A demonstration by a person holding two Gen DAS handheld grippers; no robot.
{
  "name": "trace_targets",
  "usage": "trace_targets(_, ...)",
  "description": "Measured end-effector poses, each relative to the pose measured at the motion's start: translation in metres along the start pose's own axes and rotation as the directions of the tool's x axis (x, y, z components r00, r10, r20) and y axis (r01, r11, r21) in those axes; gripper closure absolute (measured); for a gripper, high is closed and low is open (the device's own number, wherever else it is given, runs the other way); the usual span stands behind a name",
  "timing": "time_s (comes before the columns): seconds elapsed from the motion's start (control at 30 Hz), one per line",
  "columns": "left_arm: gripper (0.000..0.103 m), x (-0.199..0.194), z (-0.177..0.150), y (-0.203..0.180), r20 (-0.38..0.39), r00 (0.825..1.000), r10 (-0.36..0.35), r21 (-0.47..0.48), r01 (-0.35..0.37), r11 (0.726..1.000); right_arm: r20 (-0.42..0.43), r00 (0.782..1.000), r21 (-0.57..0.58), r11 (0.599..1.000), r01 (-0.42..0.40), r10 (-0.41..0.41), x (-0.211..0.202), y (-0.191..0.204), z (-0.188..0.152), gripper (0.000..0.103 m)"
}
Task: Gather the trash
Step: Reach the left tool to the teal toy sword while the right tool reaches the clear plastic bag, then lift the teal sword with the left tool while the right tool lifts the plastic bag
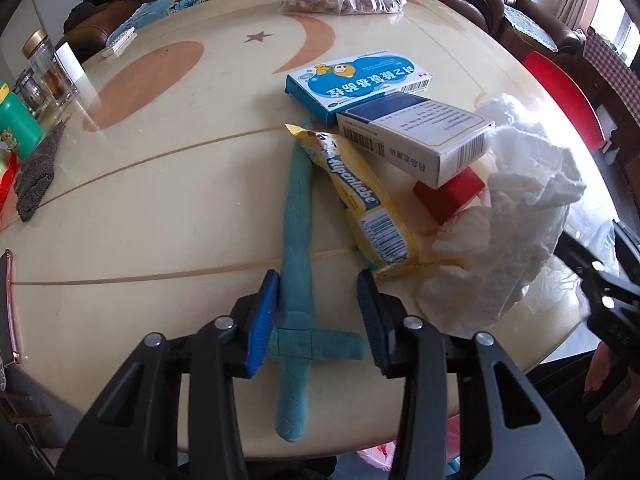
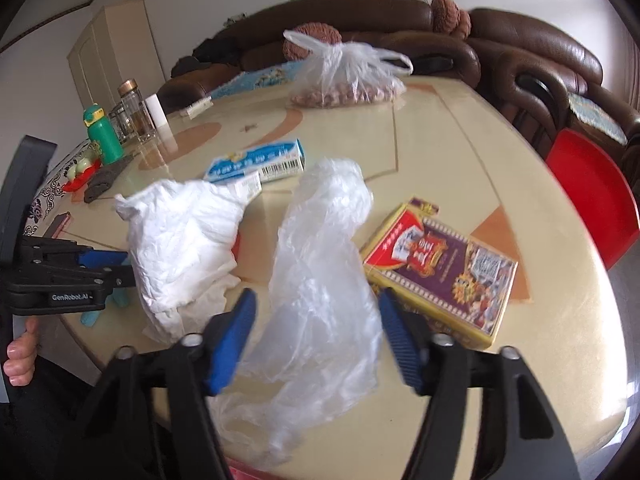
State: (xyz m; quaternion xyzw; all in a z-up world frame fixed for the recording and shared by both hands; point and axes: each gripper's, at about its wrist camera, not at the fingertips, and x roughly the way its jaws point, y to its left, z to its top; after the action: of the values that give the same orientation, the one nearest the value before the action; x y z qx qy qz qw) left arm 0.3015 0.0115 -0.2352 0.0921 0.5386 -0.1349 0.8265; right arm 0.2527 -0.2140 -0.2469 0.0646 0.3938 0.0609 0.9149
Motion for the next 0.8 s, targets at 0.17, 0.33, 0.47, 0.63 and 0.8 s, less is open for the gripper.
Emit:
trace_targets(0.17, 0.08, -0.001, 0.0, 0.001, -0.007, 1.0, 0.003, -0.009, -0.004, 1.0, 0.003, 0.999, -0.032, 0.999, 0.039, -0.039, 0.001, 0.006, -0.001, 0.055)
trace_targets(0.33, 0.083, -0.001, 0.0, 0.003, -0.013, 1.0, -0.011, -0.017, 0.011, 1.0, 0.001, 0.998, -0.045, 0.997, 0.066, -0.066, 0.004, 0.01, 0.0, 0.064)
trace_targets(0.47, 0.084, -0.002, -0.001, 0.006, -0.015, 1.0, -0.027, -0.04, 0.026, 0.999, 0.0, 0.998, -0.037, 0.997, 0.068, -0.068, 0.004, 0.009, 0.002, 0.074)
trace_targets(0.63, 0.084, -0.002, -0.002, 0.01, -0.016, 0.999, -0.029, -0.056, 0.028, 0.998, -0.002, 0.997, -0.027, 0.997, 0.077, -0.077, 0.004, 0.008, 0.002, 0.077)
trace_targets(0.8, 0.084, -0.011, -0.004, 0.013, 0.004, 1.0, -0.018, -0.061, 0.019, 0.998, 0.014, 0.996, -0.009, 0.996, 0.084, -0.084, -0.001, 0.006, 0.004, 0.078)
